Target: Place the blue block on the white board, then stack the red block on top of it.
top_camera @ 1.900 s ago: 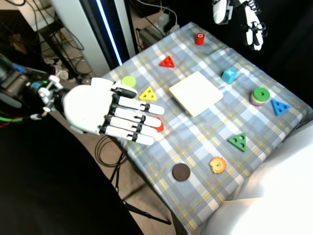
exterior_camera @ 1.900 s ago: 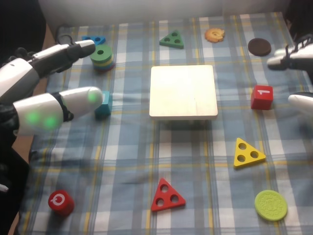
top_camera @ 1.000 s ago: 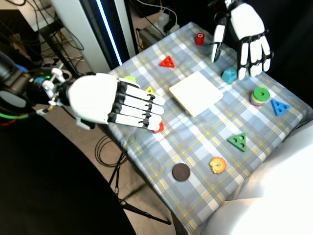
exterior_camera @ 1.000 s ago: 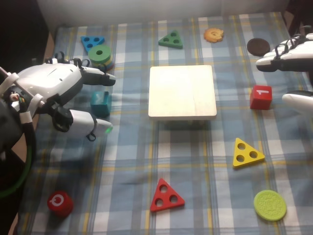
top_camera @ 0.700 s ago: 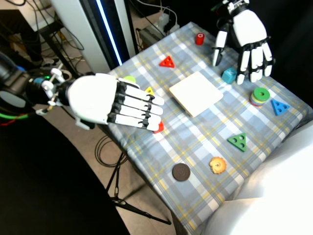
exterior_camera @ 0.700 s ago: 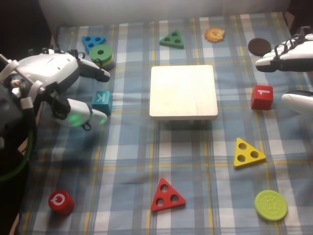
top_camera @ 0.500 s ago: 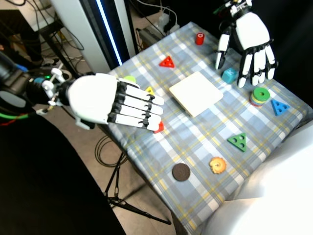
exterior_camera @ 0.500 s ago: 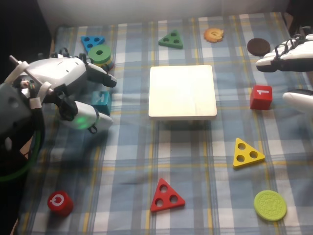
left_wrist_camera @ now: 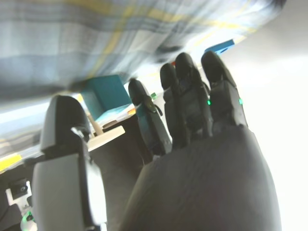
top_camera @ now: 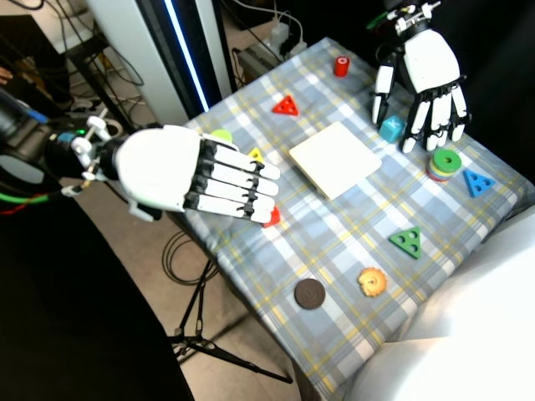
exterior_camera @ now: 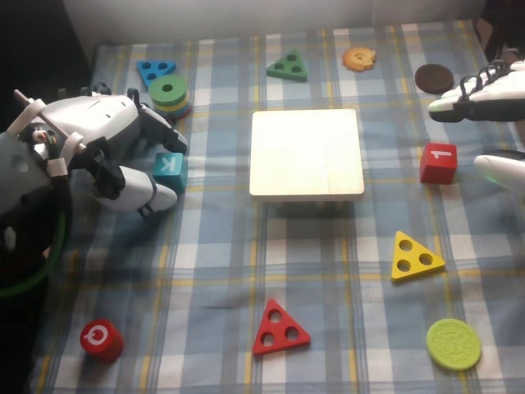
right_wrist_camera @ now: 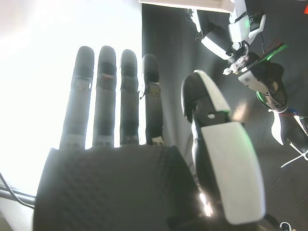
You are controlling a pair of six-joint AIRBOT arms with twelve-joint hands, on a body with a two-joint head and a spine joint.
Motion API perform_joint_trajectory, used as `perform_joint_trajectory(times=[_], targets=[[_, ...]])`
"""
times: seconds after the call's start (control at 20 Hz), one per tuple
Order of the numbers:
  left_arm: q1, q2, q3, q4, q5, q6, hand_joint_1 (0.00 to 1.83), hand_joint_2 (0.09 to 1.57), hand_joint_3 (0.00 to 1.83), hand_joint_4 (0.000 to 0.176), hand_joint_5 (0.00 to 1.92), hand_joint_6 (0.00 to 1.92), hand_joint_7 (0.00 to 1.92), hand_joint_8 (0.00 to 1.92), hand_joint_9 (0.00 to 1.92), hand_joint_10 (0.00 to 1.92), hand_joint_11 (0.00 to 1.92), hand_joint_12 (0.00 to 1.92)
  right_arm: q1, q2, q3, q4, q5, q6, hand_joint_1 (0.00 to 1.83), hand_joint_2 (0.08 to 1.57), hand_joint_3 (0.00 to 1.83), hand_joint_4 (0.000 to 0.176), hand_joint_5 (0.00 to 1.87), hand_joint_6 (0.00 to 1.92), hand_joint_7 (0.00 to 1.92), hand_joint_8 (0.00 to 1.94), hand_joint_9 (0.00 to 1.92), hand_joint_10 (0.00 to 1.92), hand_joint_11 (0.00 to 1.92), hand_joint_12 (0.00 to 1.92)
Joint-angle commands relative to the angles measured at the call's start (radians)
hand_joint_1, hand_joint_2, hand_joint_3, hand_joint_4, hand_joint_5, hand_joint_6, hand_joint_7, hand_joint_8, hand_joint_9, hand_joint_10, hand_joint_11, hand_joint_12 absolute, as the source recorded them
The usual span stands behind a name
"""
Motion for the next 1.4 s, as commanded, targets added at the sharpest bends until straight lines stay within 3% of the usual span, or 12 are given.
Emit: perform_joint_trajectory(times=[0.0, 0.05, 0.1, 0.15, 0.25, 0.35, 0.6, 0.8, 0.85, 0.9, 1.1, 1.35], targets=[[-0.014, -0.005, 0.005, 0.026, -0.077, 0.0, 0.97, 1.0, 0.0, 0.134, 0.9, 0.01, 0.66, 0.01, 0.54, 0.01, 0.09, 0.58, 0.013, -0.001, 0.003, 0.017, 0.117, 0.009, 0.53, 1.37, 0.01, 0.0, 0.57, 0.0, 0.63, 0.01, 0.59, 0.01, 0.4, 0.32], [-0.014, -0.006, 0.005, 0.024, -0.079, 0.0, 1.02, 1.06, 0.0, 0.168, 1.02, 0.68, 0.68, 0.01, 0.56, 0.01, 0.09, 0.59, 0.013, -0.001, 0.003, 0.017, 0.117, 0.009, 0.53, 1.37, 0.01, 0.0, 0.57, 0.0, 0.63, 0.01, 0.59, 0.01, 0.41, 0.32], [-0.015, -0.006, 0.003, 0.024, -0.082, 0.0, 1.02, 1.09, 0.01, 0.174, 0.99, 0.9, 0.7, 0.01, 0.59, 0.01, 0.1, 0.6, 0.013, -0.001, 0.003, 0.017, 0.117, 0.009, 0.51, 1.38, 0.0, 0.0, 0.57, 0.0, 0.64, 0.01, 0.6, 0.01, 0.42, 0.32], [-0.015, -0.006, 0.001, 0.022, -0.088, 0.0, 1.01, 1.11, 0.0, 0.176, 0.97, 0.97, 0.72, 0.01, 0.6, 0.01, 0.1, 0.6, 0.012, -0.001, 0.003, 0.017, 0.117, 0.009, 0.49, 1.38, 0.0, 0.0, 0.57, 0.0, 0.64, 0.0, 0.6, 0.01, 0.42, 0.32], [-0.016, 0.0, -0.015, 0.045, -0.119, -0.061, 1.04, 1.08, 0.0, 0.176, 1.04, 0.86, 0.81, 0.02, 0.67, 0.02, 0.15, 0.62, 0.012, -0.001, 0.003, 0.017, 0.117, 0.01, 0.48, 1.39, 0.01, 0.0, 0.58, 0.0, 0.64, 0.0, 0.6, 0.0, 0.41, 0.32], [-0.017, 0.012, -0.034, 0.087, -0.152, -0.136, 1.02, 1.1, 0.0, 0.176, 1.0, 0.94, 0.8, 0.0, 0.65, 0.01, 0.12, 0.64, 0.011, -0.001, 0.003, 0.017, 0.118, 0.012, 0.48, 1.4, 0.01, 0.0, 0.58, 0.0, 0.65, 0.01, 0.61, 0.01, 0.41, 0.32], [-0.062, 0.043, -0.1, 0.267, -0.232, -0.28, 1.03, 1.1, 0.0, 0.176, 1.0, 0.94, 0.79, 0.0, 0.62, 0.0, 0.07, 0.7, 0.01, -0.002, 0.003, 0.017, 0.118, 0.013, 0.45, 1.41, 0.01, 0.0, 0.59, 0.0, 0.67, 0.01, 0.62, 0.01, 0.42, 0.32], [-0.139, 0.007, -0.105, 0.398, -0.222, -0.324, 1.04, 1.09, 0.0, 0.176, 1.04, 0.88, 0.76, 0.0, 0.59, 0.0, 0.05, 0.67, 0.01, -0.005, 0.005, 0.017, 0.118, 0.013, 0.45, 1.4, 0.0, 0.0, 0.6, 0.01, 0.67, 0.0, 0.61, 0.0, 0.42, 0.32], [-0.162, -0.011, -0.1, 0.424, -0.206, -0.324, 1.05, 1.08, 0.0, 0.159, 1.06, 0.85, 0.76, 0.0, 0.6, 0.01, 0.06, 0.68, 0.011, -0.005, 0.006, 0.017, 0.119, 0.013, 0.45, 1.4, 0.0, 0.0, 0.6, 0.0, 0.67, 0.0, 0.61, 0.0, 0.41, 0.32], [-0.177, -0.027, -0.092, 0.443, -0.187, -0.324, 1.06, 1.05, 0.0, 0.172, 1.11, 0.75, 0.77, 0.0, 0.61, 0.01, 0.07, 0.69, 0.011, -0.006, 0.007, 0.017, 0.119, 0.013, 0.45, 1.41, 0.0, 0.0, 0.6, 0.0, 0.67, 0.0, 0.61, 0.0, 0.41, 0.32], [-0.203, -0.097, -0.043, 0.458, -0.119, -0.324, 1.06, 1.06, 0.0, 0.176, 1.1, 0.77, 0.8, 0.01, 0.63, 0.01, 0.09, 0.72, 0.02, -0.009, 0.009, 0.011, 0.119, 0.013, 0.46, 1.41, 0.0, 0.0, 0.6, 0.01, 0.67, 0.0, 0.62, 0.0, 0.41, 0.31], [-0.197, -0.12, -0.004, 0.412, -0.066, -0.324, 1.05, 1.06, 0.0, 0.176, 1.08, 0.8, 0.77, 0.0, 0.59, 0.0, 0.02, 0.75, 0.03, -0.01, 0.011, -0.002, 0.119, 0.013, 0.45, 1.41, 0.0, 0.0, 0.61, 0.0, 0.69, 0.0, 0.63, 0.0, 0.43, 0.32]])
